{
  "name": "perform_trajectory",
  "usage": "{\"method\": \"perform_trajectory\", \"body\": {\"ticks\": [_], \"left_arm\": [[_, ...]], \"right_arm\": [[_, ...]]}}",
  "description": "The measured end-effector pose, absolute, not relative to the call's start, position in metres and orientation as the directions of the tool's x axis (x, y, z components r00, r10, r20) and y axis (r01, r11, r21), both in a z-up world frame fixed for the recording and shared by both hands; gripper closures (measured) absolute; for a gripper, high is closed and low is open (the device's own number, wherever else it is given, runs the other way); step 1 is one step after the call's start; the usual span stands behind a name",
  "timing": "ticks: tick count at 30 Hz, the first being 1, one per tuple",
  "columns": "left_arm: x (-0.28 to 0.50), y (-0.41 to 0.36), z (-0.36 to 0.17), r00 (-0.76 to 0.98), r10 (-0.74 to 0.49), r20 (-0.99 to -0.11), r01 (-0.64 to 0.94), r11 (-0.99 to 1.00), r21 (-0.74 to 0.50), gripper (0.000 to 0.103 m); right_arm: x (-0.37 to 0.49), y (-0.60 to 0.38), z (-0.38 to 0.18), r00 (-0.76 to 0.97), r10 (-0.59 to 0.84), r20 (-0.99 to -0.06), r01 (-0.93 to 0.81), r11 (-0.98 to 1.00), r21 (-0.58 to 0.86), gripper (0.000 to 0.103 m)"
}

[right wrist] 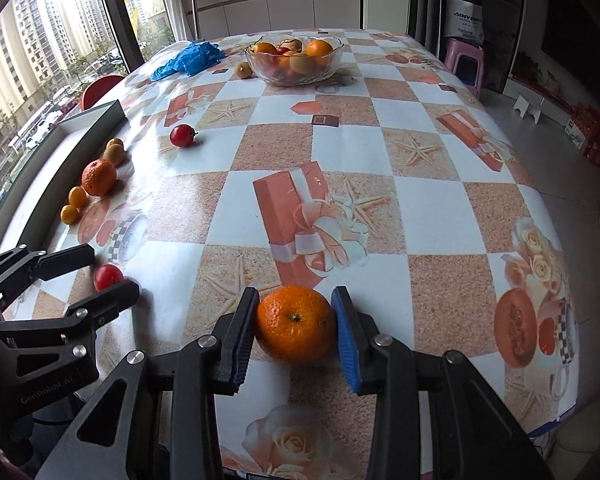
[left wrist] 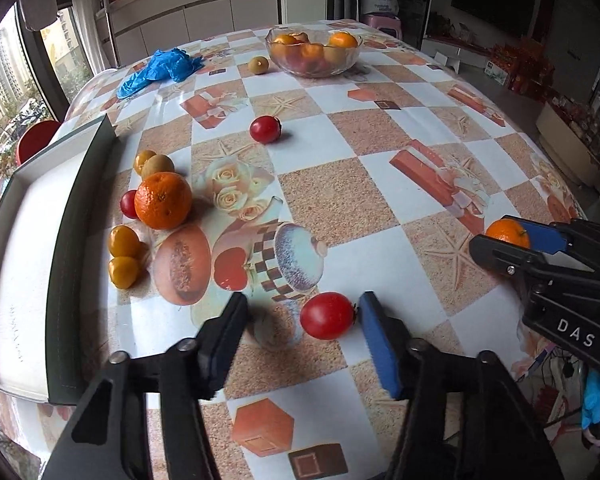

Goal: Organize fruits
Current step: 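Grasp the orange with the right tool while the left tool grasps a red tomato, then carry the red tomato with the left tool while the right tool carries the orange over the tray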

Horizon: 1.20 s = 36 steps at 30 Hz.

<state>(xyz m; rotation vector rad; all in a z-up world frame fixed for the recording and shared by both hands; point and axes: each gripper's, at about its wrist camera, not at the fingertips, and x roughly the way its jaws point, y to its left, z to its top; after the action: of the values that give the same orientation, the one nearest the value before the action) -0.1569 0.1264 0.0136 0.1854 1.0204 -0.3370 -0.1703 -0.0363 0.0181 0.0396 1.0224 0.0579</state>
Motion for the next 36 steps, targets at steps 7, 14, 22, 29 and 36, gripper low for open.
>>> {"method": "perform_trajectory", "body": {"ticks": [7,14,22,29,36], "left_arm": [[-0.162,0.136,0.018,0.451,-0.229,-0.863,0.357,0.932,-0.061,0.077],[-0.160,0.167,0.048,0.494,-0.253,-0.832,0.314,0.944,-0.100,0.077],[-0.147,0.213,0.084,0.556,-0.229,-0.799,0.247,0.963,-0.104,0.077],[-0.137,0.263,0.100,0.597,-0.174,-0.783,0.166,0.982,-0.091,0.077],[-0.128,0.313,0.099,0.618,-0.095,-0.780,0.066,0.995,-0.068,0.077]], "right_arm": [[-0.169,-0.035,0.018,0.520,0.068,-0.852,-0.022,0.998,0.066,0.062],[-0.165,-0.024,0.025,0.522,0.087,-0.849,-0.048,0.996,0.072,0.062],[-0.157,0.007,0.047,0.544,0.102,-0.833,-0.113,0.992,0.048,0.062],[-0.145,0.048,0.065,0.556,0.126,-0.822,-0.202,0.979,0.014,0.062],[-0.134,0.096,0.081,0.560,0.151,-0.815,-0.296,0.955,-0.026,0.062]]}}
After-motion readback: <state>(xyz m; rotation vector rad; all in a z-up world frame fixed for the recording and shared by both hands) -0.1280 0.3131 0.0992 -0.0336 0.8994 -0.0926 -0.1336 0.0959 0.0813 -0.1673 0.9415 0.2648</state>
